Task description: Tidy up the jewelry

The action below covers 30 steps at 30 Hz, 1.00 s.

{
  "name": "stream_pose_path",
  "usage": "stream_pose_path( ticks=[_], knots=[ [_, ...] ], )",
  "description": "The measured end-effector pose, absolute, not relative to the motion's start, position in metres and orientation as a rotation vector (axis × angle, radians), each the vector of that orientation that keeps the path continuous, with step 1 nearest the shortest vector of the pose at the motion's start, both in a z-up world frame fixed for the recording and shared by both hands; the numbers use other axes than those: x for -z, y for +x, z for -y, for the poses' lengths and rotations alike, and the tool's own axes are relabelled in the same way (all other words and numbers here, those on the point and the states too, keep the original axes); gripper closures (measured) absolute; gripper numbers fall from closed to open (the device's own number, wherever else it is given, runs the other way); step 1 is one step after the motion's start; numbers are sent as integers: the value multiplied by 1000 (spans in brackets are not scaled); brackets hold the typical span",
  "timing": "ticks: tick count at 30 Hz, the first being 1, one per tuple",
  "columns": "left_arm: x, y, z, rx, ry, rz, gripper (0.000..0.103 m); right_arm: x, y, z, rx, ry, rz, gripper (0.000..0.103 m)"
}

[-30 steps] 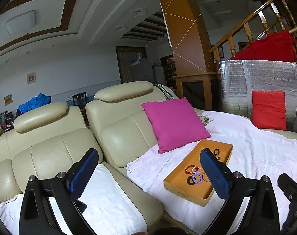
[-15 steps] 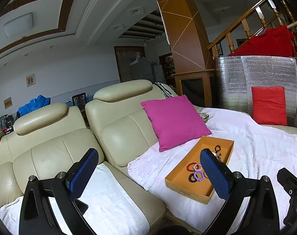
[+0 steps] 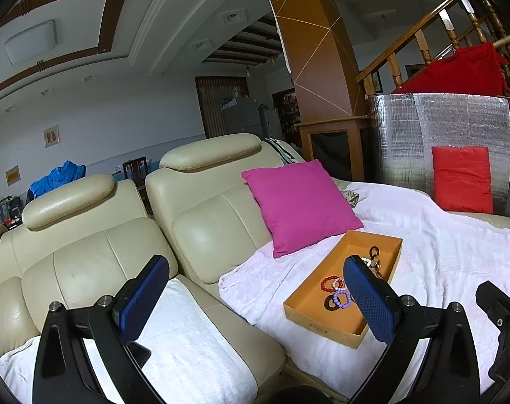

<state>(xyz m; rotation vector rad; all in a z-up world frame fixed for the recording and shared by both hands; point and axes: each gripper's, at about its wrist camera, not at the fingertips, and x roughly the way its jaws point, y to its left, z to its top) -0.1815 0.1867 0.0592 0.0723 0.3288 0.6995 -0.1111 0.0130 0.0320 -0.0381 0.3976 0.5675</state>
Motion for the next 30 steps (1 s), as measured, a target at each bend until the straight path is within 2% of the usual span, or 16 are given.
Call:
stream_pose_path(
  ticks=[30],
  knots=[
    [-51,-180,-210,-687,12,-320,0,-32,-91,-48,-531,-96,-411,16]
  ],
)
